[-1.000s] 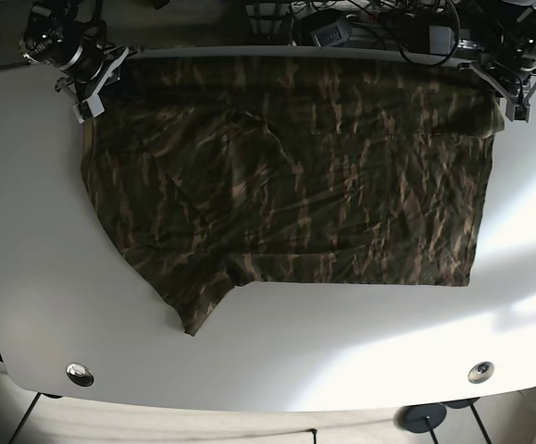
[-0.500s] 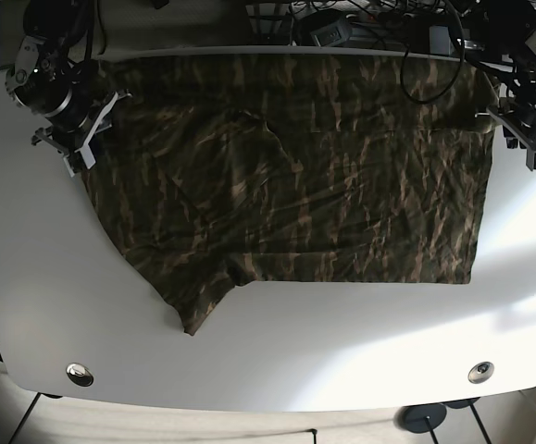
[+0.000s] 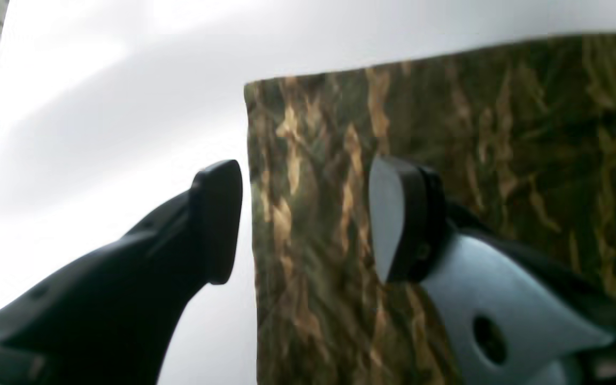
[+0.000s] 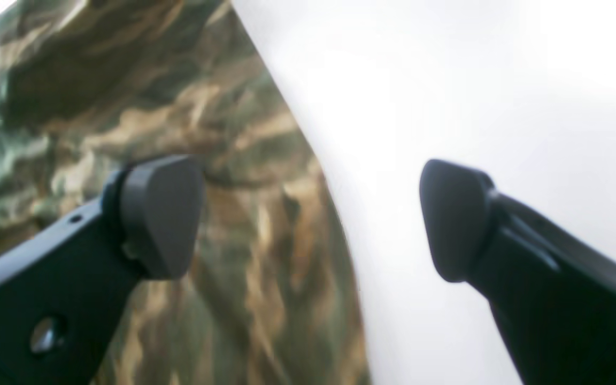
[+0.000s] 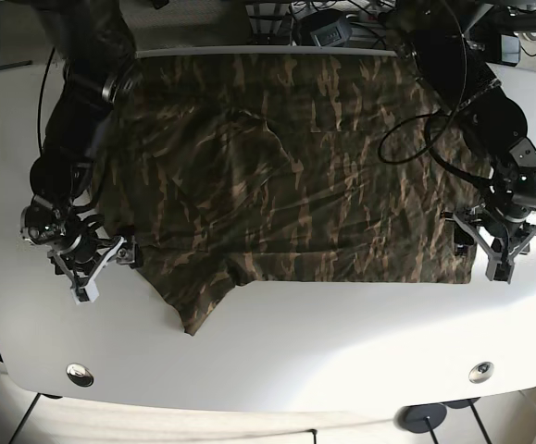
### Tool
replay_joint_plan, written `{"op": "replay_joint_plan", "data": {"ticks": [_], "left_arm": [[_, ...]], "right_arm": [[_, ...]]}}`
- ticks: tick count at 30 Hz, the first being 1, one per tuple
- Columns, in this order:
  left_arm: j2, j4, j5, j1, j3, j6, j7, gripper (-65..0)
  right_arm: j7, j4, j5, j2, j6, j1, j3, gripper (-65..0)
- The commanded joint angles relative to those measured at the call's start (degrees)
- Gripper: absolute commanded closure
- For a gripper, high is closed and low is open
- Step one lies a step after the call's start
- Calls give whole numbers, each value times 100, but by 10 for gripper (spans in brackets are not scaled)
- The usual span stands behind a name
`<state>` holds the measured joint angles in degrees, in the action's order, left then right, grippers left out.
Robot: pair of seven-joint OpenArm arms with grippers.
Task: Fold the T-shirt properly
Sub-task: 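Grasp the shirt's hem edge with both grippers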
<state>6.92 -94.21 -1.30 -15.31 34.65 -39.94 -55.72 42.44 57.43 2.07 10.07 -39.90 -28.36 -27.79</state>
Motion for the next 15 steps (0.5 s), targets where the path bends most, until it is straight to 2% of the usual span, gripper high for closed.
{"op": "replay_joint_plan", "data": {"ticks": [1,5,6,10,12,15], "left_arm": [[86,107,-15,-152,-24,34,285,-353],[271,142,-24,-223,-375,43,285,-353],[288,142,-24,-214,-410,43,285,-353],[297,213,-6,-249,-393,51,285,-353],[412,555,-6,-337,-384,60,311,-354],[640,1338,-6,-645,-410,500,592,-357]], "right_arm": [[-758,-640,88,123,-10,-430,-12,-614],[-1725,-1791,343,141,-10,-685,-12,-614],[-1804,-1870,369,141,-10,-667,-12,-614],[-1830,-1879,334,35,-10,-430,-12,-614],[-1822,-1879,378,-141,-10,-404,-12,-614],[-1822,-1879,378,-237,-10,-289,-12,-612]]}}
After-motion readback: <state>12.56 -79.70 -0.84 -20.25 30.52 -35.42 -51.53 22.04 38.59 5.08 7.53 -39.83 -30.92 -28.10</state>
